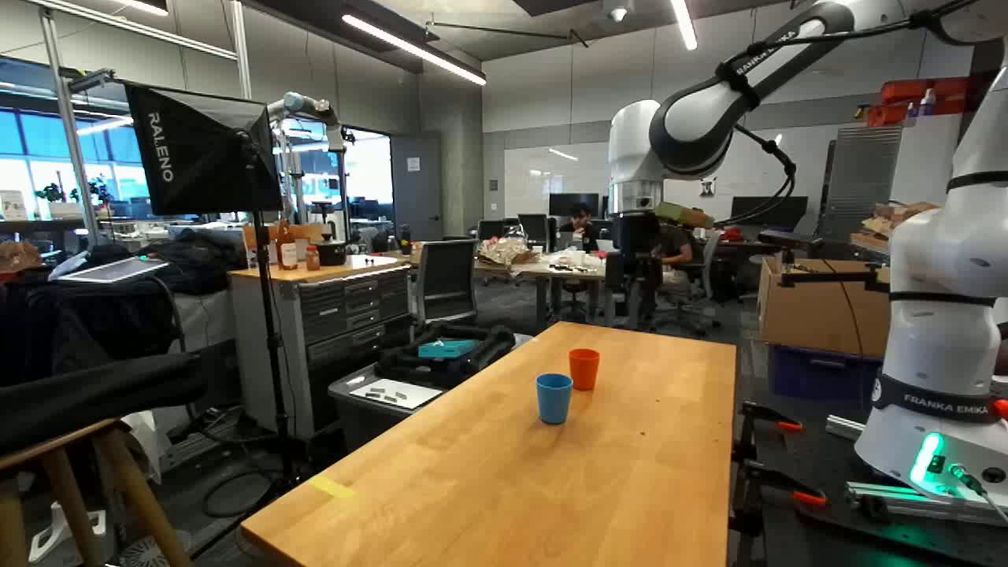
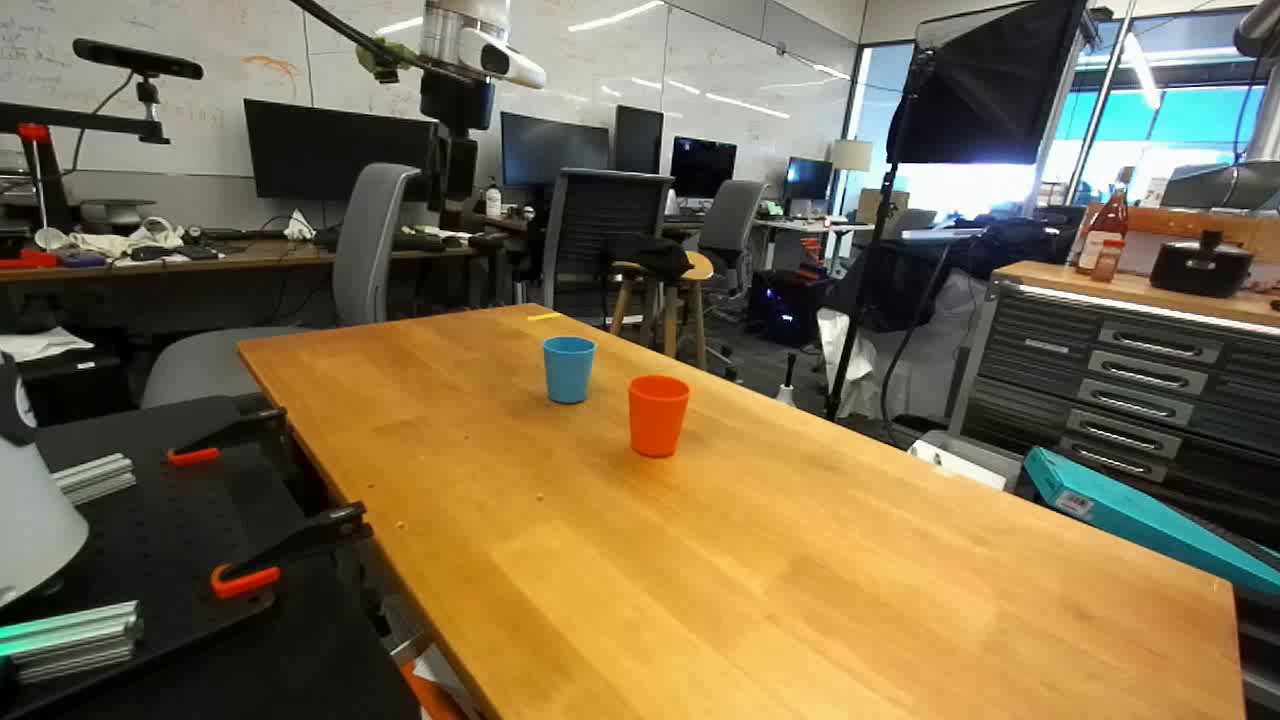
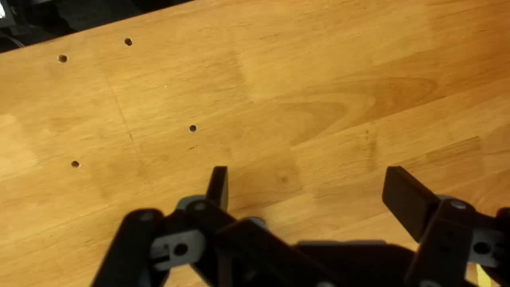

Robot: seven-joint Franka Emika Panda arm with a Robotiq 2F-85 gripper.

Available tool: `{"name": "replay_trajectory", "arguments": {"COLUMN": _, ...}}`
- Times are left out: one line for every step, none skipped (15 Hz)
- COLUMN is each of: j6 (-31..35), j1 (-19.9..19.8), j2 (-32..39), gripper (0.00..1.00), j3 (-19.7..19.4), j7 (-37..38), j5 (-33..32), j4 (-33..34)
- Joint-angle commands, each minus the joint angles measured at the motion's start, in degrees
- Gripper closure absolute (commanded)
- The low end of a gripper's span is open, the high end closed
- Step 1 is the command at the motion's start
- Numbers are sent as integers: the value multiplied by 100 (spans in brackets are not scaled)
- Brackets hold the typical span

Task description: Pick the blue cup and stack it in the orange cup

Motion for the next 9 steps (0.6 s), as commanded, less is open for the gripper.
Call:
{"name": "replay_trajectory", "arguments": {"j6": -7, "j1": 14, "j2": -1, "gripper": 0, "j3": -16, "j7": 3, "j5": -7, "j4": 17}}
{"name": "replay_trajectory", "arguments": {"j6": -7, "j1": 14, "j2": -2, "gripper": 0, "j3": -16, "j7": 3, "j5": -7, "j4": 33}}
{"name": "replay_trajectory", "arguments": {"j6": -7, "j1": 14, "j2": -3, "gripper": 0, "j3": -16, "j7": 3, "j5": -7, "j4": 43}}
{"name": "replay_trajectory", "arguments": {"j6": -7, "j1": 14, "j2": -3, "gripper": 0, "j3": -16, "j7": 3, "j5": -7, "j4": 46}}
{"name": "replay_trajectory", "arguments": {"j6": -7, "j1": 14, "j2": -3, "gripper": 0, "j3": -16, "j7": 3, "j5": -7, "j4": 46}}
{"name": "replay_trajectory", "arguments": {"j6": -7, "j1": 14, "j2": -3, "gripper": 0, "j3": -16, "j7": 3, "j5": -7, "j4": 46}}
{"name": "replay_trajectory", "arguments": {"j6": 90, "j1": 36, "j2": 67, "gripper": 0, "j3": -6, "j7": -70, "j5": 3, "j4": 61}}
{"name": "replay_trajectory", "arguments": {"j6": 297, "j1": 39, "j2": 209, "gripper": 0, "j3": 26, "j7": -38, "j5": -14, "j4": 113}}
{"name": "replay_trajectory", "arguments": {"j6": 476, "j1": 49, "j2": 335, "gripper": 0, "j3": 43, "j7": -55, "j5": -23, "j4": 165}}
